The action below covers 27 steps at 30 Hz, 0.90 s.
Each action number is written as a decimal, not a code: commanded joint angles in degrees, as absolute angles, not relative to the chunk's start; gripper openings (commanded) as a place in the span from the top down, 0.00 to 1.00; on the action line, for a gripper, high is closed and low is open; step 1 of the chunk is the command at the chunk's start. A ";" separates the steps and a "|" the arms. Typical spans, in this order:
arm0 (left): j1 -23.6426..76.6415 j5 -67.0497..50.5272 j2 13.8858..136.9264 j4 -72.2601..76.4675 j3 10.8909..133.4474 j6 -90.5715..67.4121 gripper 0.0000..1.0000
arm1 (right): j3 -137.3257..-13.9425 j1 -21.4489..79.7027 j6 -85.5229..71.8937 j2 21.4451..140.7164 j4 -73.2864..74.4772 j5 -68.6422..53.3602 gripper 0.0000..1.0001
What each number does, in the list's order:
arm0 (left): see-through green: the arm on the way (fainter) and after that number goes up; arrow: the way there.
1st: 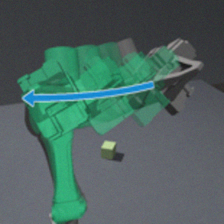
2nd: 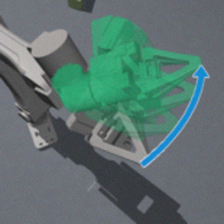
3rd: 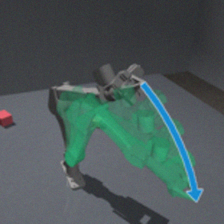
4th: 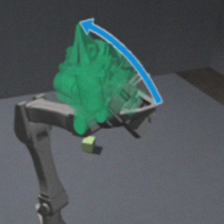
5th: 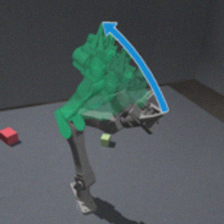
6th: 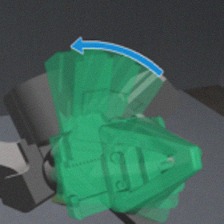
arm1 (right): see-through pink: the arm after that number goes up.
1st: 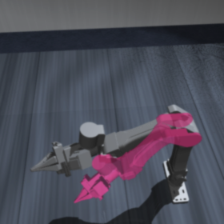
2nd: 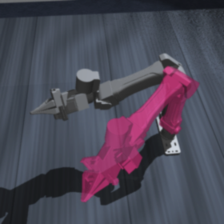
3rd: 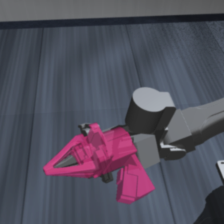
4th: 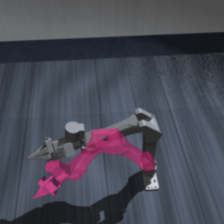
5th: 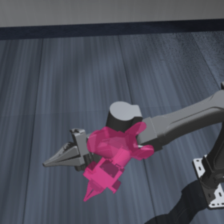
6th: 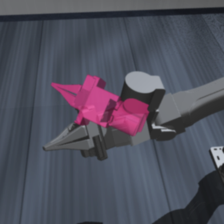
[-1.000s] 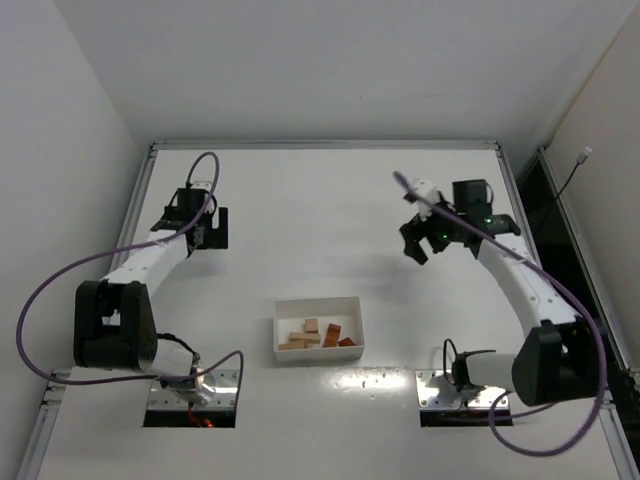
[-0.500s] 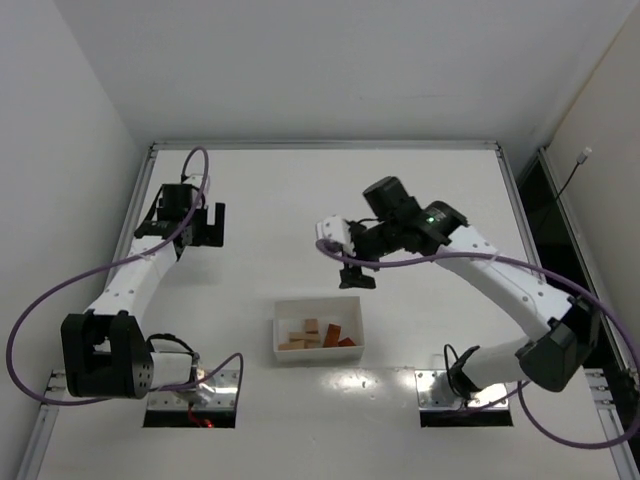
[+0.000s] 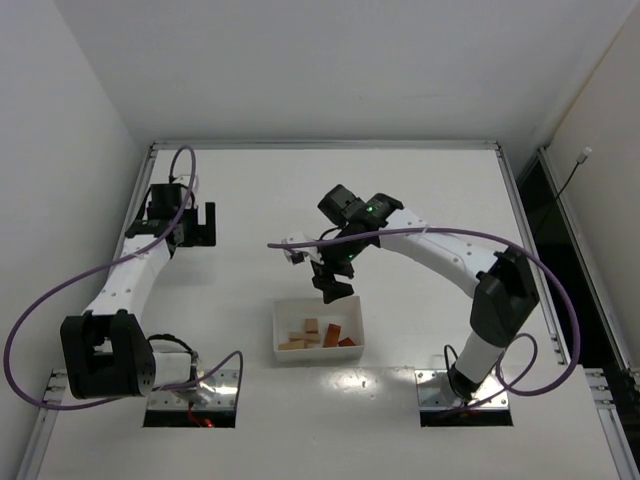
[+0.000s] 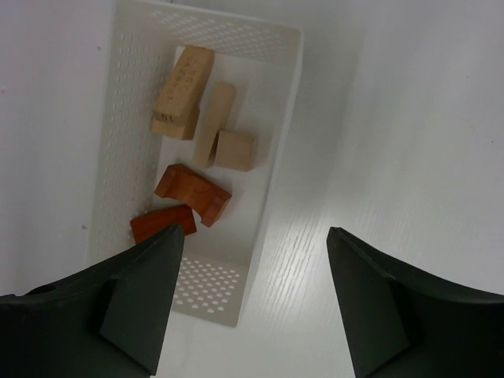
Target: Build the wood block tower
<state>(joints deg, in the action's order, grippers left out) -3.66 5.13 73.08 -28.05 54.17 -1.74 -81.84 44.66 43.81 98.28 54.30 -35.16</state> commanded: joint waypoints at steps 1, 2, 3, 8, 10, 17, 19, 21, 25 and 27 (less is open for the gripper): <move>-5.19 4.57 72.33 -28.30 55.81 -2.29 0.00 | -83.23 44.56 41.31 99.49 51.24 -37.53 0.31; -5.19 4.57 72.33 -28.30 55.81 -1.76 0.00 | -83.93 44.56 41.31 100.01 51.76 -37.53 0.31; -5.19 4.57 72.33 -28.30 55.81 -1.76 0.00 | -83.94 44.56 40.79 100.02 51.77 -37.53 0.33; -5.19 6.15 72.86 -27.69 55.28 -1.23 0.00 | -81.04 45.26 39.46 100.02 51.25 -37.53 0.34; -5.71 6.15 72.86 -27.16 55.28 -1.23 0.00 | -79.11 45.87 37.71 100.02 50.19 -37.53 0.35; -5.71 6.68 74.00 -27.16 55.81 -1.23 0.00 | -72.87 48.25 33.50 98.88 43.34 -32.18 0.37; -5.71 6.68 74.00 -27.16 55.81 -1.23 0.00 | -71.55 48.25 32.35 98.88 40.09 -30.69 0.38; -5.71 7.21 74.00 -27.16 55.81 -1.23 0.00 | -69.27 48.25 29.98 99.40 37.11 -29.01 0.38; -5.71 7.73 74.00 -27.69 55.81 -1.23 0.00 | -66.71 47.64 27.69 100.72 30.69 -25.15 0.42; -5.71 7.73 74.00 -27.69 55.81 -1.23 0.00 | -65.40 47.64 26.90 101.33 29.36 -23.91 0.50</move>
<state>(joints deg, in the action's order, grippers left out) -4.99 6.87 74.11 -27.99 54.17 -1.54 -66.43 47.97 29.80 100.49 35.90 -26.52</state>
